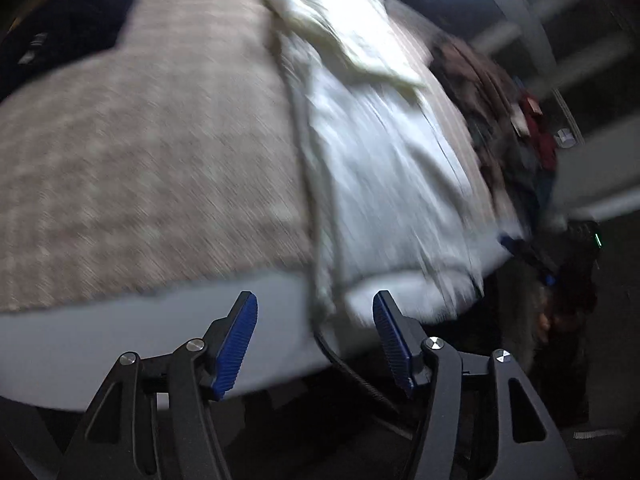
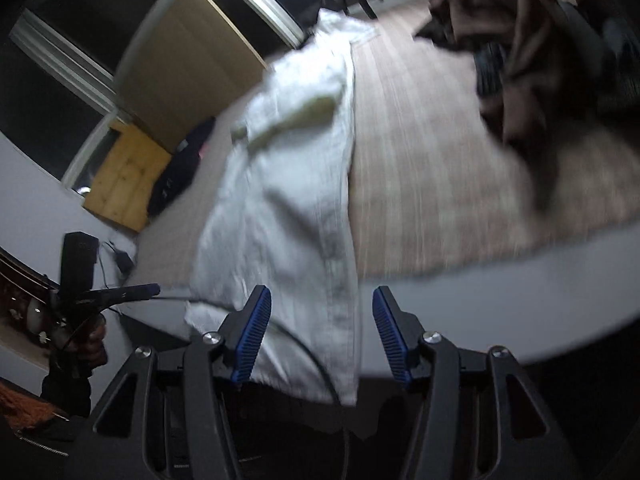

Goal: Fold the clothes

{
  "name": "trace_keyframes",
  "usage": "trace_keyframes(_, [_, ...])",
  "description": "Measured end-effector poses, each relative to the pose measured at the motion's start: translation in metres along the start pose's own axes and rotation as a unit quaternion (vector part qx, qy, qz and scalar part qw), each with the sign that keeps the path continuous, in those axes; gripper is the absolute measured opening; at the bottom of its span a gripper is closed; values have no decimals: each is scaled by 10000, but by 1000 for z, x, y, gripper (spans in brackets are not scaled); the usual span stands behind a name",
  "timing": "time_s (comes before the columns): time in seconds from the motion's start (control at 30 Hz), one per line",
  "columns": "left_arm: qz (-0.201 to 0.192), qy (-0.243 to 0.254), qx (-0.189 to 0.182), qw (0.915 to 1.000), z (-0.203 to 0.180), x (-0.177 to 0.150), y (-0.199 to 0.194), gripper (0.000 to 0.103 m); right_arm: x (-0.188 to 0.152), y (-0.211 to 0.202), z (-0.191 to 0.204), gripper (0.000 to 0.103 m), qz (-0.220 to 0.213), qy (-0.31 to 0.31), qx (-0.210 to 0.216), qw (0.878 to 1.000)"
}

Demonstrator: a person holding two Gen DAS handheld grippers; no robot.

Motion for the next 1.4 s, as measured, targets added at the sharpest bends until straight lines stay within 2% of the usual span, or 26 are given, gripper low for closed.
trace_keyframes(0.1, [-159, 276, -118, 9994, -8, -21, -36, 59, -7, -26, 18, 52, -235, 82, 352, 9991])
trace_keyframes(0.17, [-378, 387, 56, 9985, -3, -26, -55, 66, -6, -44, 25, 53, -457, 4, 344, 9984])
trace_keyframes(0.2, [-461, 406, 179, 9980, 1, -24, -58, 68, -5, -53, 27, 58, -563, -40, 292, 9980])
trace_keyframes(0.27, [-517, 356, 225, 9978, 6, -15, -50, 68, -3, -48, 24, 60, -568, -143, 13, 9983])
trace_keyframes(0.33, [-432, 408, 185, 9981, 1, -1, -25, 68, -2, -29, 17, 60, -423, -135, -179, 9989])
trace_keyframes(0.43, [-236, 570, 354, 9975, -16, 15, 15, 66, -2, 5, 5, 60, -195, -121, -323, 9992])
trace_keyframes(0.57, [20, 558, 399, 9976, -26, 18, 39, 66, -3, 26, -1, 60, -80, -210, -420, 9989])
trace_keyframes(0.8, [172, 575, 603, 9964, -30, 12, 54, 66, -7, 42, 1, 60, 234, -848, -970, 9914])
trace_keyframes(0.93, [110, 695, 945, 9930, -31, 12, 54, 65, -8, 50, 6, 60, 385, -1295, -1302, 9822])
trace_keyframes(1.0, [60, 726, 1004, 9923, -33, 12, 54, 59, -9, 55, 10, 60, 466, -1495, -1370, 9781])
trace_keyframes(1.07, [1, 813, 980, 9919, -36, 10, 53, 40, -14, 61, 19, 60, 549, -1792, -1288, 9738])
trace_keyframes(1.13, [-58, 918, 964, 9911, -39, 8, 53, 35, -20, 66, 26, 60, 616, -2099, -1178, 9686])
trace_keyframes(1.2, [-78, 964, 921, 9910, -38, 7, 51, 25, -22, 68, 28, 59, 650, -2244, -1164, 9653])
trace_keyframes(1.23, [-81, 918, 852, 9921, -35, 8, 50, 17, -21, 66, 26, 56, 647, -2179, -1101, 9676])
trace_keyframes(1.27, [-87, 849, 763, 9934, -32, 9, 49, 10, -19, 64, 24, 41, 633, -2059, -1003, 9714])
trace_keyframes(1.3, [-92, 787, 650, 9947, -30, 10, 48, 6, -18, 63, 21, 15, 628, -1929, -927, 9748])
trace_keyframes(1.33, [-96, 730, 519, 9959, -28, 11, 46, 3, -17, 61, 17, 9, 632, -1790, -869, 9780])
trace_keyframes(1.4, [-99, 604, 264, 9978, -23, 12, 44, 3, -15, 60, 10, 8, 674, -1521, -597, 9843])
Point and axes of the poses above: each gripper's, at about its wrist camera, not at the fingertips, and y roughly the way its jaws point, z to its left, x to its top, the point moved 6 cm from there along y, roughly the way its jaws point, and after that the axes turned 4 degrees about x, right-handed, at the moved point
